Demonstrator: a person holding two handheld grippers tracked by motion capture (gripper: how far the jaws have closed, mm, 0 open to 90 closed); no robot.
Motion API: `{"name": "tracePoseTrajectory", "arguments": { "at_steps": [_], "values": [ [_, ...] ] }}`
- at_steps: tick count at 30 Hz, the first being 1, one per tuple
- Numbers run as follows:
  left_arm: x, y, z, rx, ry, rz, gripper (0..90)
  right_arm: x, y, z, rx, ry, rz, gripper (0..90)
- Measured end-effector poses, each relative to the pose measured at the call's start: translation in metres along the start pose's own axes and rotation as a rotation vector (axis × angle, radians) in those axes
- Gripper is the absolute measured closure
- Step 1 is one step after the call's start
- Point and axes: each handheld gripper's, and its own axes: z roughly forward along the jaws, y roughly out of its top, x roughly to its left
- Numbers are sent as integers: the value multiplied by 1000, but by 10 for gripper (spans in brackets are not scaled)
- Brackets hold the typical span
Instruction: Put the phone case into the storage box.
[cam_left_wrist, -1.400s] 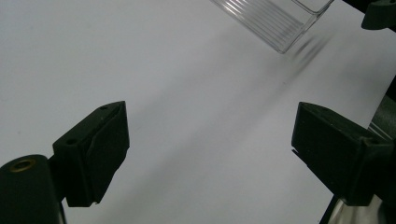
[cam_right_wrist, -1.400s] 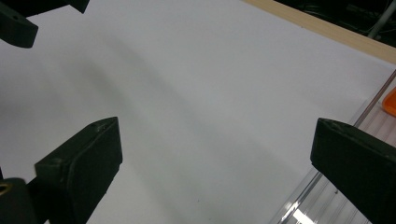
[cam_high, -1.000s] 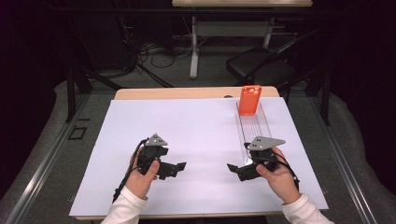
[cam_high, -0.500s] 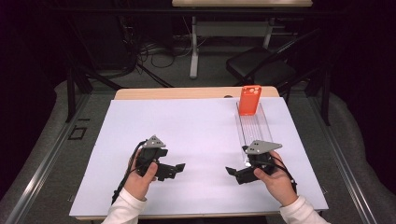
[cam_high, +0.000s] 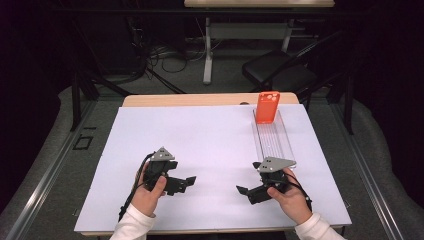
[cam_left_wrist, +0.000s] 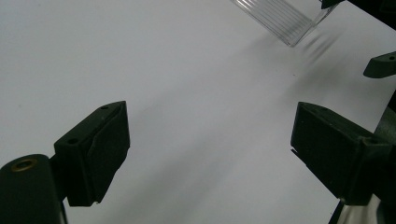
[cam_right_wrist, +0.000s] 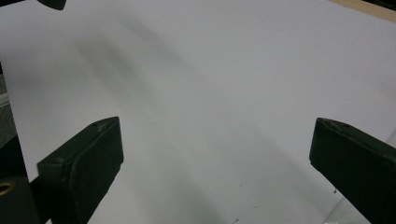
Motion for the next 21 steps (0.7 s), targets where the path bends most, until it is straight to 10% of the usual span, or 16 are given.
{"name": "tracePoseTrajectory", "arguments": {
  "at_steps": [21],
  "values": [
    [2,-3,0,-15,9,-3,119,2,-6,8,9,30,7,25]
  ]
}}
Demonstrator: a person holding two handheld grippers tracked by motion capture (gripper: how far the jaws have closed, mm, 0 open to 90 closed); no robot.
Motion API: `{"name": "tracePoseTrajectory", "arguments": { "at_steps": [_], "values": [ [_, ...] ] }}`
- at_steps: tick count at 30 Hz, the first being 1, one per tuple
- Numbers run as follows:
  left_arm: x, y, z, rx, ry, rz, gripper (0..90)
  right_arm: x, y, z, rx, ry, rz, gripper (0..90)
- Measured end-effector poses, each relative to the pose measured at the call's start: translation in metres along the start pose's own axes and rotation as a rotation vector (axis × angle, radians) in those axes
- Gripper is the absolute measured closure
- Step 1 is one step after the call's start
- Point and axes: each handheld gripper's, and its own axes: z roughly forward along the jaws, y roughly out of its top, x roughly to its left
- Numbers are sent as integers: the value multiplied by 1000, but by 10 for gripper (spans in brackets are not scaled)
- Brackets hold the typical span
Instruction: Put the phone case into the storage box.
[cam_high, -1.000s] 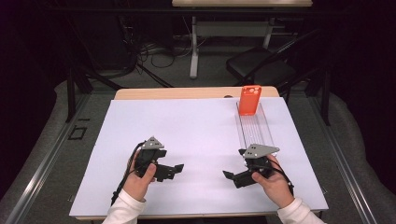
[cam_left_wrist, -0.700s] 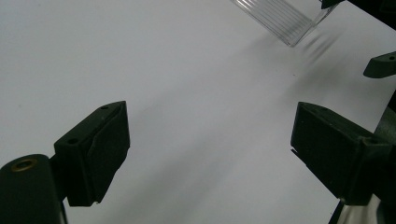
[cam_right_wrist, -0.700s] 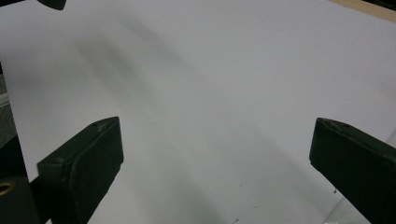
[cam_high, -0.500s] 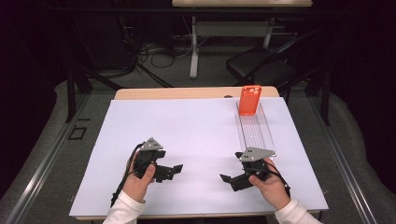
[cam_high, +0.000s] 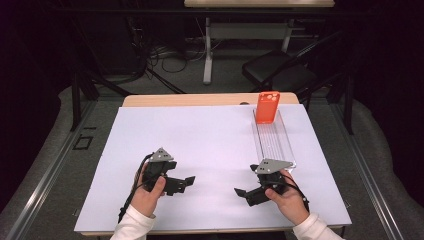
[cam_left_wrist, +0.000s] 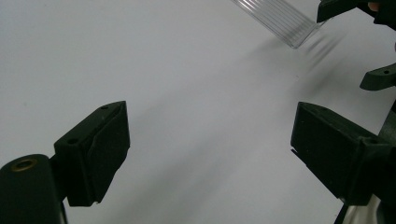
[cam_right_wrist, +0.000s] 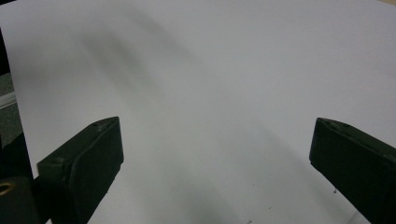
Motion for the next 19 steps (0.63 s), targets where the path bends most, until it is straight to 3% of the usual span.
{"name": "tracePoseTrajectory", "arguments": {
  "at_steps": [19],
  "values": [
    [5,0,-1,-18,14,-15,119,3,2,-8,-20,1,-16,27]
  ]
}}
